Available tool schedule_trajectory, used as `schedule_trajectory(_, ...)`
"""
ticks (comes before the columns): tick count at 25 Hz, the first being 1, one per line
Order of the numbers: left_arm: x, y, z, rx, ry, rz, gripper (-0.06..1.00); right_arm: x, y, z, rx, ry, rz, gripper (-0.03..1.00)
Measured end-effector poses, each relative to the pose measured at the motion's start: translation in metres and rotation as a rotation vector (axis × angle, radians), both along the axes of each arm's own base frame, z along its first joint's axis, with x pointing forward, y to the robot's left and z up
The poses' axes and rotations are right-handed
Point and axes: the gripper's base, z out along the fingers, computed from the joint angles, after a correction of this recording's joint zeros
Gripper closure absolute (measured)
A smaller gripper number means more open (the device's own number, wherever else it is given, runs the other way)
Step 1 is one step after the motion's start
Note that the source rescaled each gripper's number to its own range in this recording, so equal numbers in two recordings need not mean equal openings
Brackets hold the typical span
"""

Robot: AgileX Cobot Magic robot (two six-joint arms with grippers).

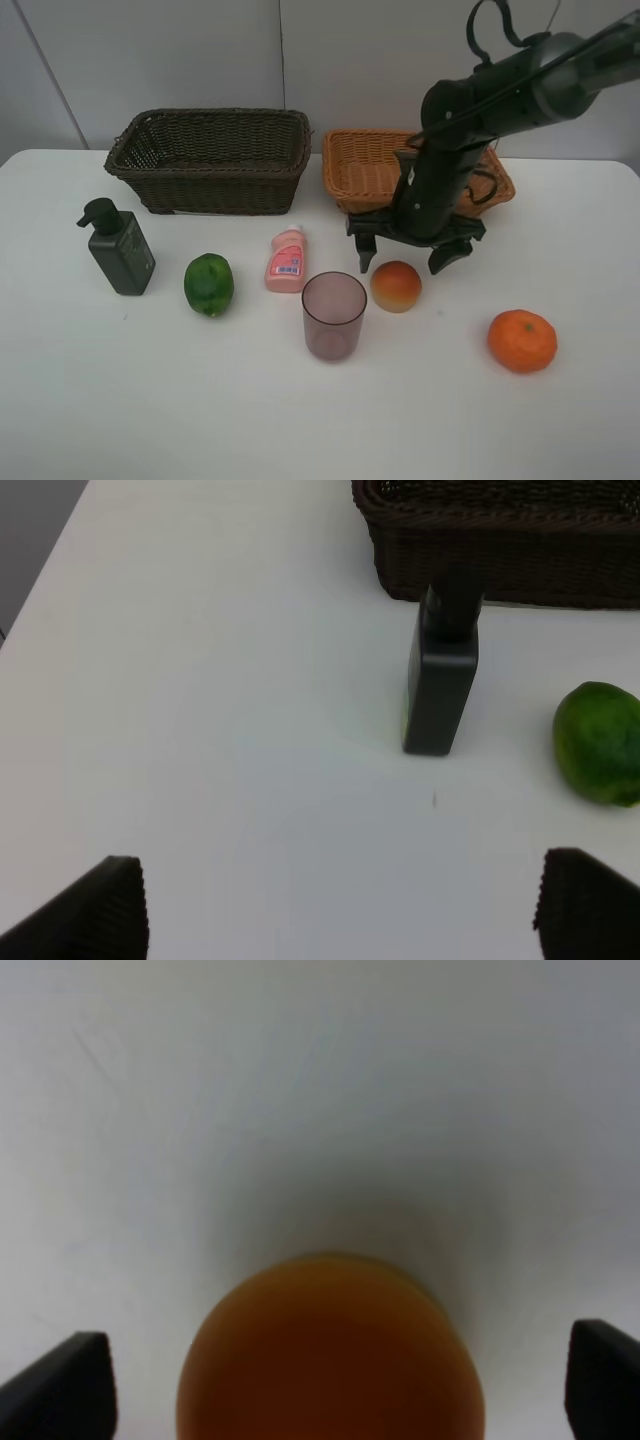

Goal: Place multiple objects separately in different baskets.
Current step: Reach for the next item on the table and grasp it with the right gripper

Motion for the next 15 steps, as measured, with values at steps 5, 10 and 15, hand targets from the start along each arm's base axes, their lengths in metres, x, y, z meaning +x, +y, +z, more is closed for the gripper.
schedule_trajectory(5, 0.0, 0.0, 0.0, 0.0, 0.0, 0.0, -0.06, 0.0, 0.001, -0.007, -0.003, 0.018, -0.004, 0.05)
schedule_trajectory(10, 0.0, 0.0, 0.0, 0.0, 0.0, 0.0, -0.06, -0.001, 0.001, -0.021, -0.013, 0.064, -0.016, 0.05)
schedule_trajectory(15, 0.0, 0.0, 0.0, 0.0, 0.0, 0.0, -0.06, -0.002, 0.001, -0.028, -0.017, 0.082, -0.02, 0.06)
